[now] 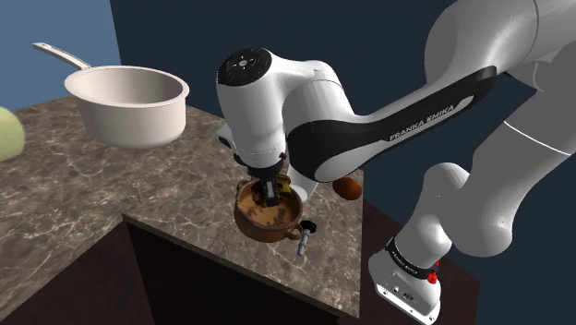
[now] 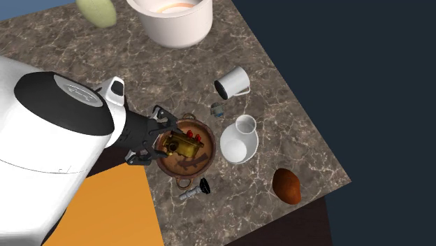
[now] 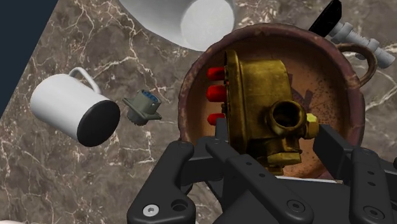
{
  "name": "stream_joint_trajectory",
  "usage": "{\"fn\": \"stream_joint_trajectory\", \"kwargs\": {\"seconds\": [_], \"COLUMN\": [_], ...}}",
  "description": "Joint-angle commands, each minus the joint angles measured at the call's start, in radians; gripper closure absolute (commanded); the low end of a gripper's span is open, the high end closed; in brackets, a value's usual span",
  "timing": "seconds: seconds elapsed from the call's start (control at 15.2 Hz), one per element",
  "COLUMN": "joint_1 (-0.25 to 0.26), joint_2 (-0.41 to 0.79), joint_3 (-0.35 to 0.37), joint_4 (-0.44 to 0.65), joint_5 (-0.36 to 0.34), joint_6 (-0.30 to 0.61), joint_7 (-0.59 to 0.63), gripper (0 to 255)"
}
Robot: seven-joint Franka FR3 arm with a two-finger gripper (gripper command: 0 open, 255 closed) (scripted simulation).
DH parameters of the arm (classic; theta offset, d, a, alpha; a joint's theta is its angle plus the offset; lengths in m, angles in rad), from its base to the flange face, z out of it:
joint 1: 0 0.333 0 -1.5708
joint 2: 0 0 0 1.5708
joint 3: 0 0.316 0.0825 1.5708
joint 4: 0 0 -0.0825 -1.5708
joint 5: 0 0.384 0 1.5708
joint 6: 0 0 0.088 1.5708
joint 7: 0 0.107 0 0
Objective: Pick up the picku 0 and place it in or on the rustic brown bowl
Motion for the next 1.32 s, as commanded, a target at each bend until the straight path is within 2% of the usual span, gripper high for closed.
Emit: {"fn": "stream_joint_trajectory", "kwargs": {"seconds": [0.0,0.07,0.13,0.46,0.73,1.25], "joint_1": [0.0,0.0,0.0,0.0,0.018,0.018], "joint_2": [0.0,0.0,0.0,0.0,-0.002,-0.002], "joint_3": [0.0,0.0,0.0,0.0,0.02,0.02], "joint_4": [0.0,0.0,0.0,0.0,0.118,0.118], "joint_5": [0.0,0.0,0.0,0.0,0.023,0.023], "joint_6": [0.0,0.0,0.0,0.0,-0.124,-0.124], "joint_7": [0.0,0.0,0.0,0.0,-0.009,-0.009], "gripper": [255,255,0,0,0,0]}}
